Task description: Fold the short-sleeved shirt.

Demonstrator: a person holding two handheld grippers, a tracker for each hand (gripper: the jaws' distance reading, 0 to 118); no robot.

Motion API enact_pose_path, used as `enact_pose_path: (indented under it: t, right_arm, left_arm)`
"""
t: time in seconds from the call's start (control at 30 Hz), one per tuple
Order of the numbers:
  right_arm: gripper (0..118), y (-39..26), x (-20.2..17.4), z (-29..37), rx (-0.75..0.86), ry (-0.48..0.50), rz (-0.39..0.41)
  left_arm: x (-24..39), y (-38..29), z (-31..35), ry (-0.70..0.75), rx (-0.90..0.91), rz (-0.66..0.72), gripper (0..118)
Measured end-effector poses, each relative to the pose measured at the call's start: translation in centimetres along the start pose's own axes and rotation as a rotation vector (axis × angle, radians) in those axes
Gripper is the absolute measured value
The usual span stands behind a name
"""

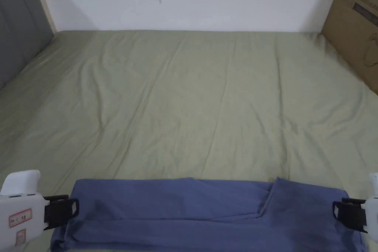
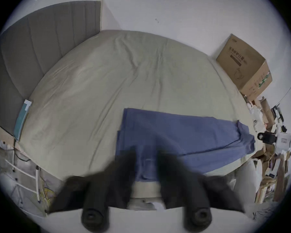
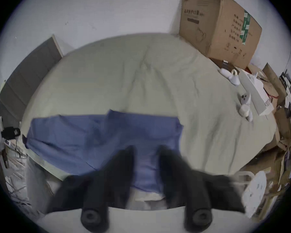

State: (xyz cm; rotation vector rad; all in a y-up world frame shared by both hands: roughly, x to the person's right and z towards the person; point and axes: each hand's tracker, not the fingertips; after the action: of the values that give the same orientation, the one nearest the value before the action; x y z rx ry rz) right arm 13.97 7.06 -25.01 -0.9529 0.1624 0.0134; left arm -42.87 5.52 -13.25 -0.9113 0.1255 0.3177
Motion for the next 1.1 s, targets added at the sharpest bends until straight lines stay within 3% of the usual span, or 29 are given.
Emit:
enact_pose_path:
  t: [0.17,0.4,0.53,0.6,0.63,0.8,0.83,0.87,0.93,0.97,1.0,1.1]
  right_arm:
    - [0,-1.3,-5.5,-3.3,-0.012,-0.010,-0.002]
    - [0,-1.7,-10.8,-5.1,-0.028,0.052,0.140]
    - [0,-0.7,-12.2,-6.2,-0.042,0.074,0.145]
    - [0,-0.4,-13.3,-6.5,-0.045,0.086,0.152]
    - [0,-0.2,-13.8,-6.6,-0.049,0.093,0.159]
    - [0,-0.2,-15.9,-7.6,-0.085,0.133,0.182]
    - [0,-0.3,-16.2,-7.8,-0.091,0.136,0.187]
    - [0,-0.5,-16.7,-7.8,-0.097,0.136,0.195]
    - [0,-0.9,-17.1,-8.0,-0.103,0.136,0.208]
    - [0,-1.1,-17.2,-8.2,-0.112,0.139,0.211]
    - [0,-1.3,-17.4,-8.4,-0.121,0.144,0.211]
    - [0,-1.8,-17.4,-9.0,-0.149,0.146,0.200]
  left_arm:
    - [-0.5,-2.7,-1.6,-0.004,-0.035,0.087,0]
    - [-3.9,-4.6,-0.5,-0.021,0.006,0.233,4]
    - [-4.9,-4.6,-0.6,-0.023,0.038,0.297,82]
    - [-5.3,-4.4,-1.8,-0.048,0.044,0.307,106]
    - [-5.4,-4.2,-2.4,-0.069,0.039,0.324,109]
    - [-7.7,-4.6,-8.0,-0.337,-0.077,0.545,108]
    - [-7.8,-5.0,-8.2,-0.303,-0.066,0.569,102]
    - [-8.1,-5.1,-7.6,-0.270,0.001,0.570,86]
    - [-8.6,-5.2,-6.9,-0.212,0.007,0.584,7]
    - [-8.9,-5.6,-7.6,-0.170,0.001,0.610,7]
    - [-8.9,-6.1,-8.7,-0.287,-0.028,0.640,7]
    - [-8.8,-5.7,-8.2,-0.264,-0.020,0.631,6]
